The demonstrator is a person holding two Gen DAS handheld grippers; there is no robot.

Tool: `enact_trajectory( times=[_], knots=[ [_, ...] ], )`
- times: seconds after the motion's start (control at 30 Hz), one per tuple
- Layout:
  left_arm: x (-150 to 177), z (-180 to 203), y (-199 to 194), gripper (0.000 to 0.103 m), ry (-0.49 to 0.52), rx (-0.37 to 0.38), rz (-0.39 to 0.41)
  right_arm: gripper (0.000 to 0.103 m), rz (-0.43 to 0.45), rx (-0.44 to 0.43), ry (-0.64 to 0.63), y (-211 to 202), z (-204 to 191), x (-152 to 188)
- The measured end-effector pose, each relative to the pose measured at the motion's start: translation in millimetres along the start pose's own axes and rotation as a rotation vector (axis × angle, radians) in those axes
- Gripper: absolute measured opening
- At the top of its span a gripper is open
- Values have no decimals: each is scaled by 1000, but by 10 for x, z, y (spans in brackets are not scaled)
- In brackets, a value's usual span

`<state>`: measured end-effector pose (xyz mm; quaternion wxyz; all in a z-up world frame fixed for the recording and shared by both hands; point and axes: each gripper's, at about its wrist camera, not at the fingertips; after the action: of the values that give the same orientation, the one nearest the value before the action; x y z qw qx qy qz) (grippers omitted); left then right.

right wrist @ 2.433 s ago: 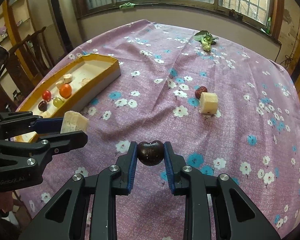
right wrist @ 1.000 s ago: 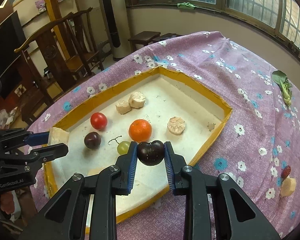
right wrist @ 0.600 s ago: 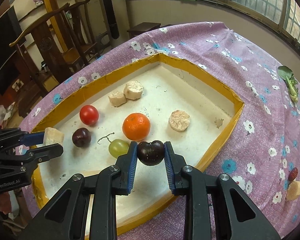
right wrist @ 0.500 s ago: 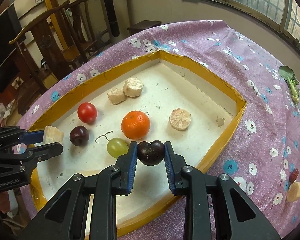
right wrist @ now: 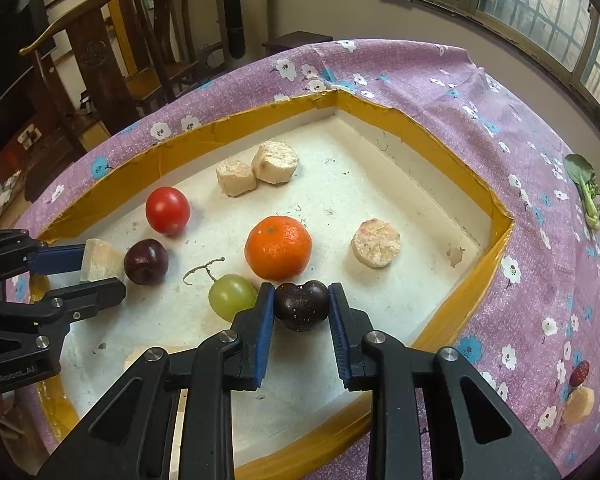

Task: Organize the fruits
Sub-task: 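Carry the cube and cherry over the white tray with both tools, then open the left tool to drop the cube while the right tool drops the cherry, then lift both open tools out of the tray toward the red date and slice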

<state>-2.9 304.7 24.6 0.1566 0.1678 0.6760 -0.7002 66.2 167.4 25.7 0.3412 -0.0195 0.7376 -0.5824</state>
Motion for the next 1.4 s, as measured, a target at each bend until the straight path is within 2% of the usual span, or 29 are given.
enact_trajectory(
  times=[0.13,0.23,0.53,0.6,0.7,0.97,1.1,1.2,1.4],
  knots=[
    [-21,36,10,51,6,0,-8,26,1,24,-17,21,-16,10],
    [-27,74,17,55,13,-11,-14,30,1,25,-26,20,-29,23],
    [-10,116,-17,61,7,-40,-20,32,11,42,-34,-35,-60,49],
    [-1,136,-48,63,11,-47,-13,37,18,46,-38,-76,-75,64],
    [8,167,-98,65,11,-52,-1,39,27,51,-40,-142,-82,100],
    [24,265,-248,71,7,-66,23,40,65,53,-33,-418,-33,250],
    [14,360,-380,71,16,-105,52,43,93,48,-35,-611,-29,349],
    [-18,465,-493,71,29,-125,87,45,106,47,-20,-733,47,435],
    [-160,798,-592,74,71,-100,127,45,127,53,74,-956,449,612]
  ],
)
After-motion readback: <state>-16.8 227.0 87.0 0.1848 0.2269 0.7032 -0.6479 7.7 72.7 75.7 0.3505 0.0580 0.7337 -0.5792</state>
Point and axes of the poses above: each gripper's, at about its wrist camera, not at the fingertips, and y roughly the way its jaws point, z to its right, x to its underside, and after that the axes turned 13 degrees about y, right-handed
